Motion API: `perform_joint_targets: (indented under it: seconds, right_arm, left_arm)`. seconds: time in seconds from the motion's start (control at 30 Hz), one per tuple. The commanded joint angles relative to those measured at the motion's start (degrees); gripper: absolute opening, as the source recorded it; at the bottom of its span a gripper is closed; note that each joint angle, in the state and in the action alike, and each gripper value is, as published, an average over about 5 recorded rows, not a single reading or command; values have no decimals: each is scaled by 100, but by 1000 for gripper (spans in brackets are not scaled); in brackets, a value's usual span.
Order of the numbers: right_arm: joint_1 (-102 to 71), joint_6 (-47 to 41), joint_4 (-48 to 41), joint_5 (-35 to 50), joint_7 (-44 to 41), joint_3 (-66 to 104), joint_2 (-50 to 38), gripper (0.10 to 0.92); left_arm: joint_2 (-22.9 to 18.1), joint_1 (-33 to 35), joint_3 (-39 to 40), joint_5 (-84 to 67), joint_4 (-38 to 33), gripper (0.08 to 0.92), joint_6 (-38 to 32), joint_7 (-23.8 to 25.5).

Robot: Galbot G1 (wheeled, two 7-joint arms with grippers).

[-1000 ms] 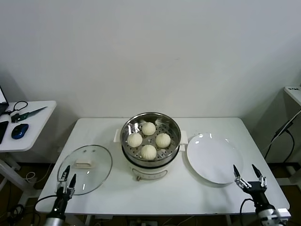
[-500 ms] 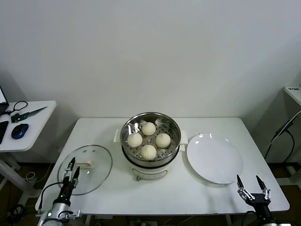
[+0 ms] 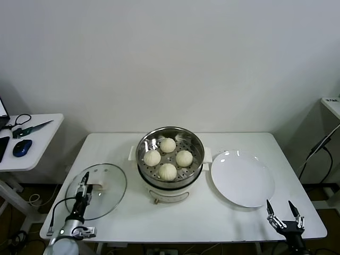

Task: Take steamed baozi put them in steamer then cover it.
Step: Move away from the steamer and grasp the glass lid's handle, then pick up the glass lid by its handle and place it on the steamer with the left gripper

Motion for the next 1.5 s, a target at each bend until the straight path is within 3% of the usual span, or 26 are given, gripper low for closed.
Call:
perform_joint_targets:
  seconds: [0.03,0.6,0.77,0.97,1.2,1.33,1.5]
  right_arm:
    - [-5,14,-23,-30,-15,-20,31,823]
    - [31,-93,104,-67,-4,7,67,823]
    - [28,-106,150,-76,7,7,69,823]
    - [11,-95,197,-140,47,-15,90,823]
    - [5,-61,208,-247,56,-80,142,823]
    - [-5,-29,215,-263,55,-97,150,823]
    - [21,7,217,-256,63,-104,146,823]
  left_arm:
    - [10,-204,33,2,114,628,12,35]
    - [-63,-143,56,-8,173,153,59,26]
    - [-55,-71,85,-147,-48,134,104,117]
    - [239,212,145,-1019,-1232,134,539,707]
    - [868,359,83,-1757,-2722,134,1707,1653]
    - [1276,258,88,-1892,-3246,134,2252,2135]
    - [1496,-57,402,-1953,-3810,134,2878,2616]
